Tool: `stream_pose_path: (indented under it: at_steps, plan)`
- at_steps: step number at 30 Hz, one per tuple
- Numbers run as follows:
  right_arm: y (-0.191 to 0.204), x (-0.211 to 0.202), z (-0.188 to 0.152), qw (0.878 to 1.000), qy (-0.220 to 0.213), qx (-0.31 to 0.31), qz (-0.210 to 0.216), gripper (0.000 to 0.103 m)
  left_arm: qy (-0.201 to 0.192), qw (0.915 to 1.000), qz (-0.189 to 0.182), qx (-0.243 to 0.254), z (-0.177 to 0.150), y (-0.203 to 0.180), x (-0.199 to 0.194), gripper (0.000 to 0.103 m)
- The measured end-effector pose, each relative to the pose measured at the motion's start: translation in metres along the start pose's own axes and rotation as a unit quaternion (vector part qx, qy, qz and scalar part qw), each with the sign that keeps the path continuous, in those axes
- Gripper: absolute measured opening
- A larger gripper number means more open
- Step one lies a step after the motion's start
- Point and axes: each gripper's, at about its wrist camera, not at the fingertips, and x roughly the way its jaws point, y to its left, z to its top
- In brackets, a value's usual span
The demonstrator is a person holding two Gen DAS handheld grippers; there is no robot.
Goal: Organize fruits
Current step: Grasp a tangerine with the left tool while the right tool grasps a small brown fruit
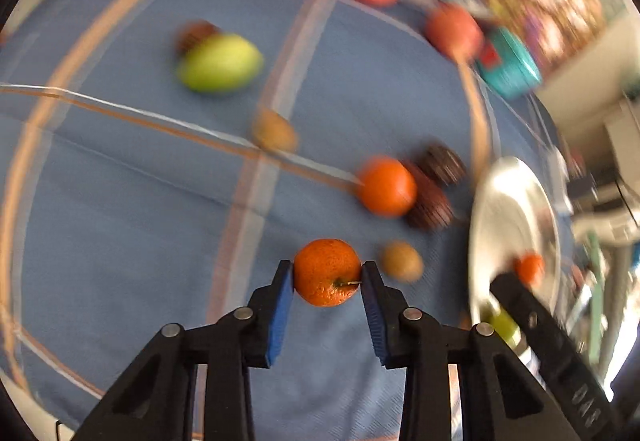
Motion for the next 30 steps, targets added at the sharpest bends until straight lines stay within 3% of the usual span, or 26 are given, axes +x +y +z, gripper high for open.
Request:
stream_pose_path:
  at_steps: [5,9,19,30]
  plan:
    - [0.026,0.018,-0.004,0.998,0.023,-0.044,0.03,0.051,-0.02,0.9959,-0.008,-0.088,0.008,0.034,-0.005,0.036]
    - [0.039,0.035,-0.006,0.996,0.042,-0.065,0.034,0.045,-0.012,0.9928,-0.02,-0.118,0.008,0.045,0.0,0.036]
    - [0.051,0.064,-0.003,0.994,0.063,-0.087,0.001,0.033,-0.01,0.9924,-0.026,-0.119,0.009,0.049,-0.002,0.036]
    - [0.048,0.051,0.003,0.995,0.052,-0.067,0.047,0.028,-0.017,0.9928,-0.026,-0.116,0.012,0.05,-0.004,0.036]
